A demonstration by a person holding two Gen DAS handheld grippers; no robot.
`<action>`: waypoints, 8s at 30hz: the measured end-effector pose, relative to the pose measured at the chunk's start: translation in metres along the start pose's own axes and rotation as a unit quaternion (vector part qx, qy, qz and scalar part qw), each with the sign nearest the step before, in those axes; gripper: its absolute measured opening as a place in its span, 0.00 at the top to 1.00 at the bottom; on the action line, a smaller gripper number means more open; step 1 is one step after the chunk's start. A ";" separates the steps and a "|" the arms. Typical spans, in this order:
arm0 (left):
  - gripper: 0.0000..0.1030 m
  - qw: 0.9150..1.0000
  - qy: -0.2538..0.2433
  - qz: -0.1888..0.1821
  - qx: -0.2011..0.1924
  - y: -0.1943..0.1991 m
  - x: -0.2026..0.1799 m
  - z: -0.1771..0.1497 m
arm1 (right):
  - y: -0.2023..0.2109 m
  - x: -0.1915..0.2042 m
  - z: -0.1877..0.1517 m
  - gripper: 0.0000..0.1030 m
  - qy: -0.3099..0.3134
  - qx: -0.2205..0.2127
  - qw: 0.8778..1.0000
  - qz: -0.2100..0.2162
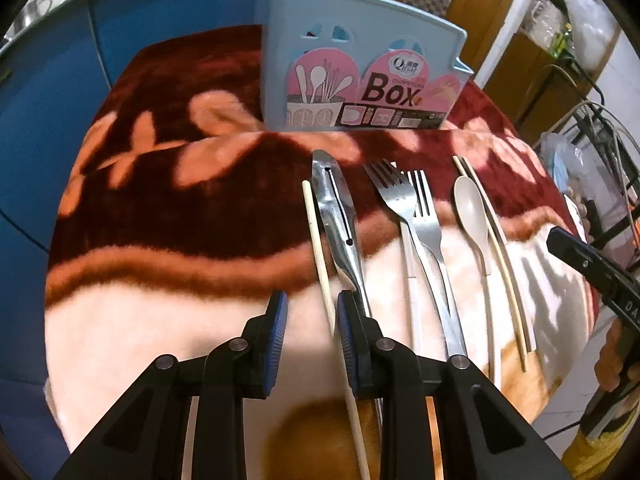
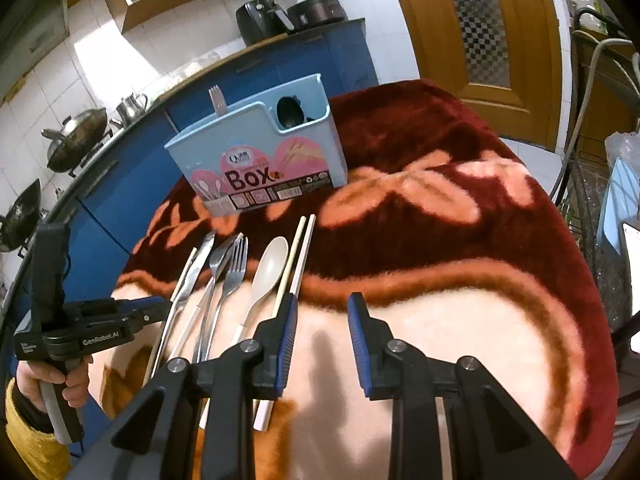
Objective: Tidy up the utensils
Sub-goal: 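Move the left tool back and grasp the wooden chopstick while the right tool approaches a white chopstick, then lift the wooden chopstick with the left tool while the right tool grasps the white chopstick, then lower the wooden chopstick into the box with the left tool while the right tool inserts its chopstick, then move the left tool back to the table and grasp the silver tongs, then lift the silver tongs with the left tool while the right tool grasps another white chopstick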
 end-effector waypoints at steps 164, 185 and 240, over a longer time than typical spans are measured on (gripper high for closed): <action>0.85 0.963 0.026 -0.006 -0.267 0.090 -0.003 0.008 | 0.037 0.041 0.064 0.76 0.066 -0.103 0.993 0.002; 0.84 0.993 0.004 -0.007 -0.119 0.021 -0.025 -0.010 | 0.005 0.009 0.007 0.73 0.021 -0.028 0.999 -0.002; 0.85 0.974 0.031 -0.070 -0.213 0.054 0.008 -0.013 | -0.051 0.036 0.022 0.72 0.080 0.129 0.988 -0.030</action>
Point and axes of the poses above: each gripper's, at about its wrist camera, not at the fingertips, and y roughly against the way its jaws point, x to its left, z to its top, the point moved 1 cm from there along -y, roughly the way its jaws point, and after that the axes turned 5 degrees about x, right-handed, at the moved point
